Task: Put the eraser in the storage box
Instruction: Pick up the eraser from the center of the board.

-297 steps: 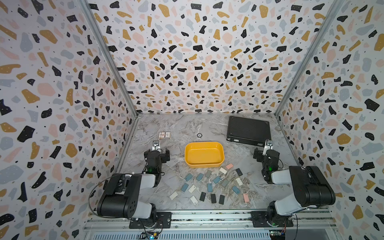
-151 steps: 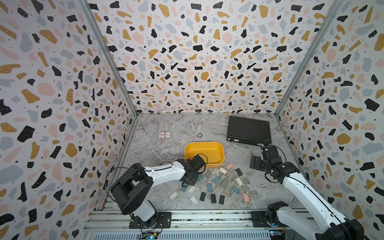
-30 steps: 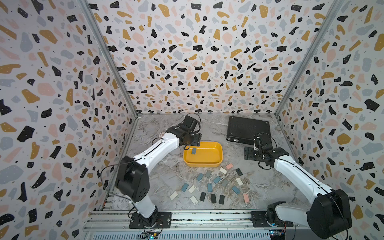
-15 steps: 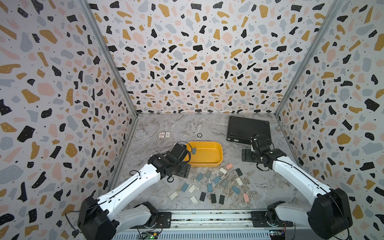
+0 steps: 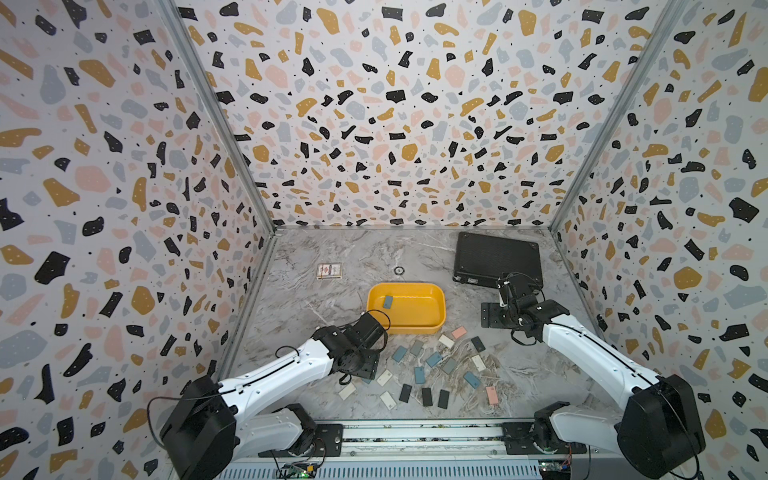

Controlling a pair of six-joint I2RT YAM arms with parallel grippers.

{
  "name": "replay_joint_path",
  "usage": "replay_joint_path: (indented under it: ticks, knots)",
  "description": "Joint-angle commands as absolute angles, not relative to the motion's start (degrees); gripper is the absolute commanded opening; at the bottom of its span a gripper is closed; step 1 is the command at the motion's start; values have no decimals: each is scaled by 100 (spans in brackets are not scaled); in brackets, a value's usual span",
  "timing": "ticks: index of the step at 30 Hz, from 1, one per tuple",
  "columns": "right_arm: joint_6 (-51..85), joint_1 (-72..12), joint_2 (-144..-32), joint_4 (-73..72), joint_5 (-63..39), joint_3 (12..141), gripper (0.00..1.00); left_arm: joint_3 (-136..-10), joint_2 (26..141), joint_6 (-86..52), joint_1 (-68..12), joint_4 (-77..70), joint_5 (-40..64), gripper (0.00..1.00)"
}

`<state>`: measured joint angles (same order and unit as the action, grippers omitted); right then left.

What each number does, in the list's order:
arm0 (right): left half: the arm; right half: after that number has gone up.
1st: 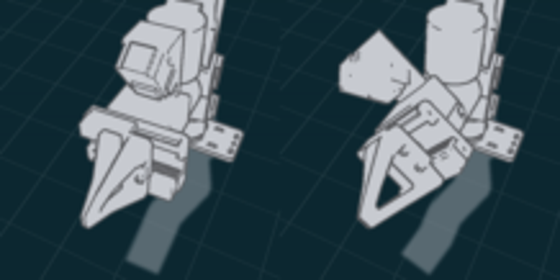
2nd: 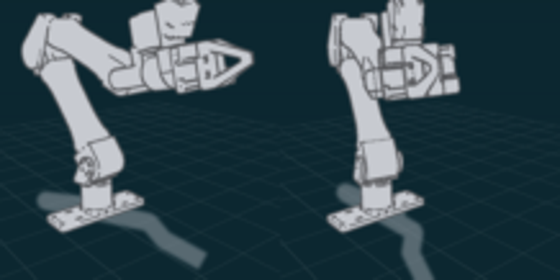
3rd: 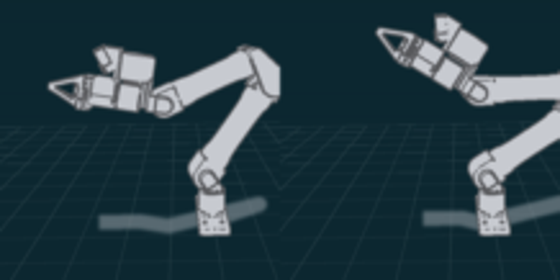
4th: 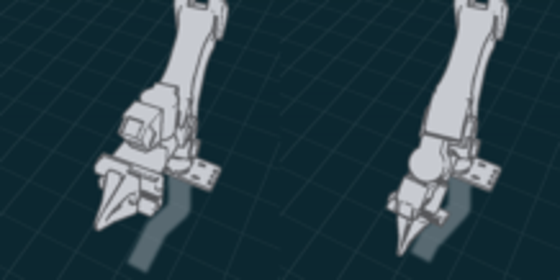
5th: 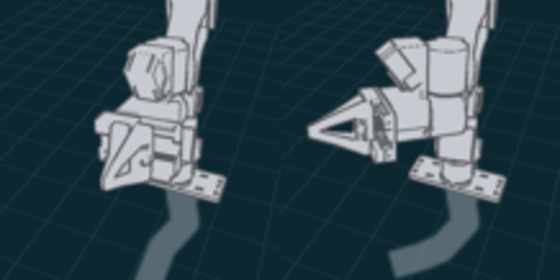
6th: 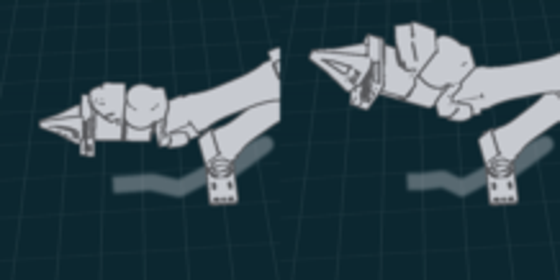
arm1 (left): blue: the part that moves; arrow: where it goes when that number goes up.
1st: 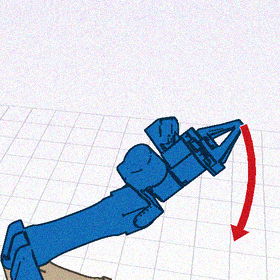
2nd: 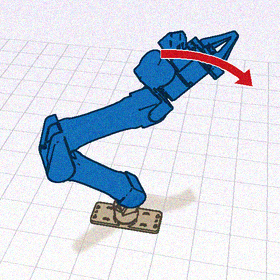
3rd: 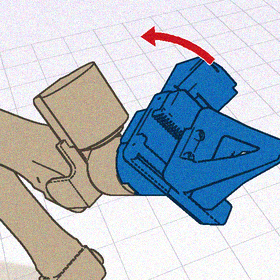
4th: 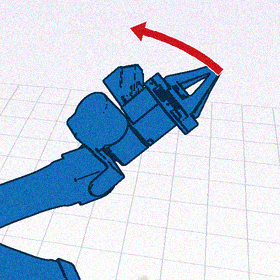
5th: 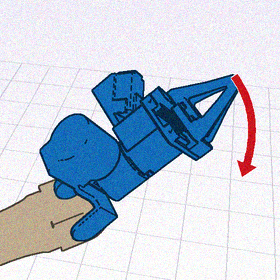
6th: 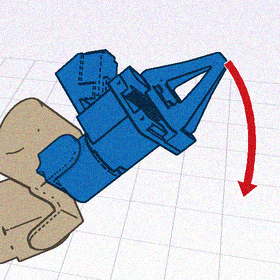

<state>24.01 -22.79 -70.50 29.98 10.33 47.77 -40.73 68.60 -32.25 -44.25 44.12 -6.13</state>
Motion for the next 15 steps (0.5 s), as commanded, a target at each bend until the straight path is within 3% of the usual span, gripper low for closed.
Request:
replay_joint_path:
  ticks: [1,15]
  knots:
    - [2444,-2312,-6900,3022,1116,4773,93,-4035,7018,-3335,-4474,4117,-598,74]
    - [2451,-2329,-6926,3023,1132,4755,93,-3868,7420,-3458,-4696,3849,-528,71]
